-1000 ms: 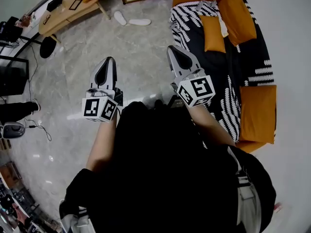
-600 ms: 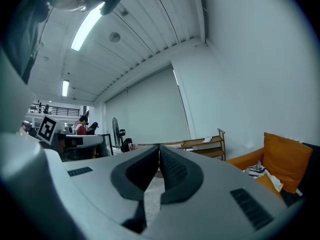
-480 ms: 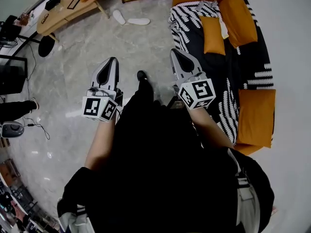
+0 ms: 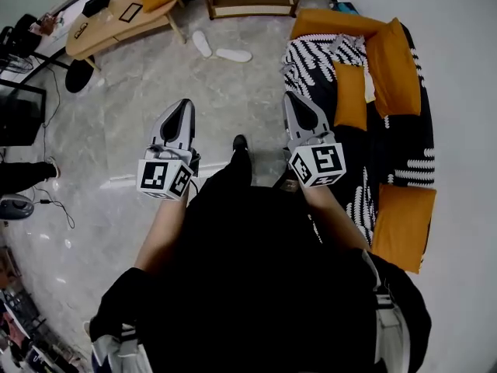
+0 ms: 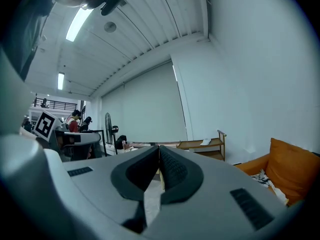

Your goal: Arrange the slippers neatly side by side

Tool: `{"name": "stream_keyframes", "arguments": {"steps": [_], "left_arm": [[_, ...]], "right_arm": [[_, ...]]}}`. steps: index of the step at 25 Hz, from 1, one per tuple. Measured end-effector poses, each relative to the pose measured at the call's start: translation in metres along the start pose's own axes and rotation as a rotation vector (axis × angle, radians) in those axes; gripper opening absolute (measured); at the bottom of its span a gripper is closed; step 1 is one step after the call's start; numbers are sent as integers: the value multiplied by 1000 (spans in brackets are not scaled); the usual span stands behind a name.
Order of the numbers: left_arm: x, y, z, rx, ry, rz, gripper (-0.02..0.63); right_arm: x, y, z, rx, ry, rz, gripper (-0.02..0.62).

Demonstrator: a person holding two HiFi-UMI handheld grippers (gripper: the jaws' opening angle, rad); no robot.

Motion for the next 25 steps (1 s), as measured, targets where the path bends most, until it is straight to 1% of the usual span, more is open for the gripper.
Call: {"name": "stream_keyframes", "arguments": {"steps": [3,5,8,11,13,15,18,23,25], "left_arm": [[-36,-4,-37,-23,28,8,17],[-56,-7,-63,-30,30,7,17],[-82,-13,-103,-23,30,49,17],[-105,-9,-140,2,22,23,17],[-120,-5,-159,15,28,37,17],[-130,-3,-171,29,34,51,17],[-144,-2,-189,37,40,54,17],[-156,-17,-225,4,55,81,17],[-155,-23,-246,-11,51,72,17]], "right_arm": [[9,7,-42,-8,-10,2,32],[17,13,-67,-21,-9,16,32],[36,23,-103,-28,-16,46,32],[48,38,-134,7,-18,72,32],[50,45,-149,35,-1,82,32],[55,45,-157,38,10,77,32],[68,37,-174,16,3,49,32],[99,25,-206,1,16,16,32],[118,18,-222,2,23,1,32]]}}
Point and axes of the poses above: the fingertips, and each gripper's own axes: z backward along the fingers, x to its right, y out of its top, the point moved 5 cm from there along z, backward along the fingers, and after that the axes turned 5 degrees about x, right-handed, at the moved point
